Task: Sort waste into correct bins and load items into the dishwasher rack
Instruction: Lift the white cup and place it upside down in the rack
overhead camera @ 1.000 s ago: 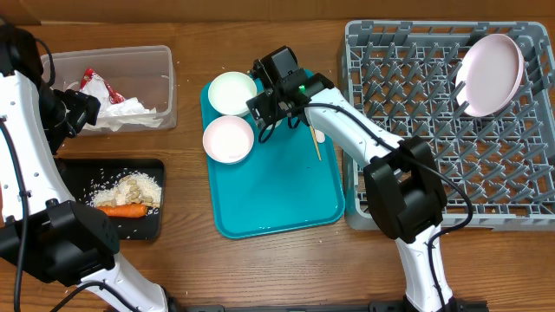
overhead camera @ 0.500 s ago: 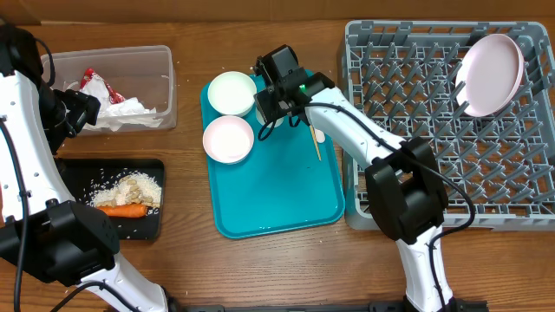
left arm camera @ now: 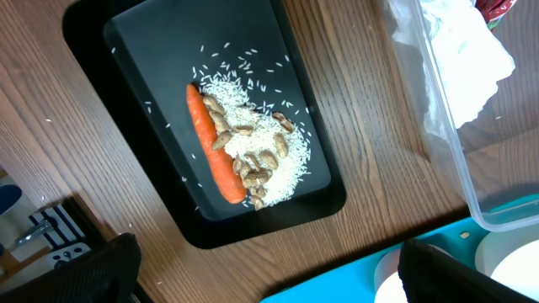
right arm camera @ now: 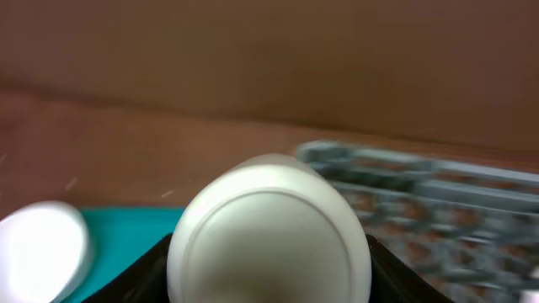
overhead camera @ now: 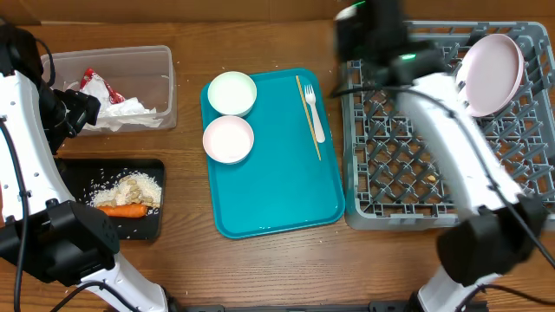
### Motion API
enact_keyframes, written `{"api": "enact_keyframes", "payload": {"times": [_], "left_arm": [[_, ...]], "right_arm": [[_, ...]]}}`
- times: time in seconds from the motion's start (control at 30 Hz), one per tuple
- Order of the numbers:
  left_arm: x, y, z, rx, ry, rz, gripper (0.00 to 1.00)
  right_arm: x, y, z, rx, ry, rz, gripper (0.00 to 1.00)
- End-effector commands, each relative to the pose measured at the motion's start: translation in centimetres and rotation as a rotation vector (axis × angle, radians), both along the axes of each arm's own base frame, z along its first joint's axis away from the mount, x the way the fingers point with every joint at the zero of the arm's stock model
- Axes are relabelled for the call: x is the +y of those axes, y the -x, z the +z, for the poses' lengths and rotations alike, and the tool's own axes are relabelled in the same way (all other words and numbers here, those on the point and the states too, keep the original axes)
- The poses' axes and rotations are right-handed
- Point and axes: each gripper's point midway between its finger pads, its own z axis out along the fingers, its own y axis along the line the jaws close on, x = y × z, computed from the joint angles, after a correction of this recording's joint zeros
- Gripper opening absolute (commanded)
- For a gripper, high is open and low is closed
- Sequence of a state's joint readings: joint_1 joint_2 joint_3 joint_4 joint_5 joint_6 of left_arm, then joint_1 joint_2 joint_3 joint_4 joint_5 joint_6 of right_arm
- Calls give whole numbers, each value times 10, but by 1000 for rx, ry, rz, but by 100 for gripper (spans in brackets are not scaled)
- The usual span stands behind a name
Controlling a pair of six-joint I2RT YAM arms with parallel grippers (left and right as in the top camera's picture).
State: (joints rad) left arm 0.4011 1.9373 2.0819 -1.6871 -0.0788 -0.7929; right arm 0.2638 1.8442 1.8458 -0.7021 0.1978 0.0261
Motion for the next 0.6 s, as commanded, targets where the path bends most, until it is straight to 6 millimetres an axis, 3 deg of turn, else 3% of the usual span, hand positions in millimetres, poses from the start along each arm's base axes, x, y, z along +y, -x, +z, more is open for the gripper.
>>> {"api": "enact_keyframes", "payload": {"times": [0.0, 0.07, 0.23, 0.4, 0.5, 0.57], "left_arm": [[-2, 3, 9, -23, -8, -6, 100], [-2, 3, 9, -23, -9, -6, 100], [-2, 3, 9, -23, -9, -6, 100], [-2, 3, 9, -23, -9, -6, 100], [-2, 3, 9, -23, -9, -6, 100], [-2, 3, 9, -23, -9, -6, 100]], "right_arm": [[-66, -6, -4, 21, 17, -141, 44], [-101, -7, -13, 54, 9, -198, 45], [-158, -6, -37, 125, -81, -242, 49], [-189, -2, -74, 220, -141, -272, 54], [-196, 0, -105, 301, -162, -281, 71], [-195, 1, -113, 325, -165, -281, 75]]}}
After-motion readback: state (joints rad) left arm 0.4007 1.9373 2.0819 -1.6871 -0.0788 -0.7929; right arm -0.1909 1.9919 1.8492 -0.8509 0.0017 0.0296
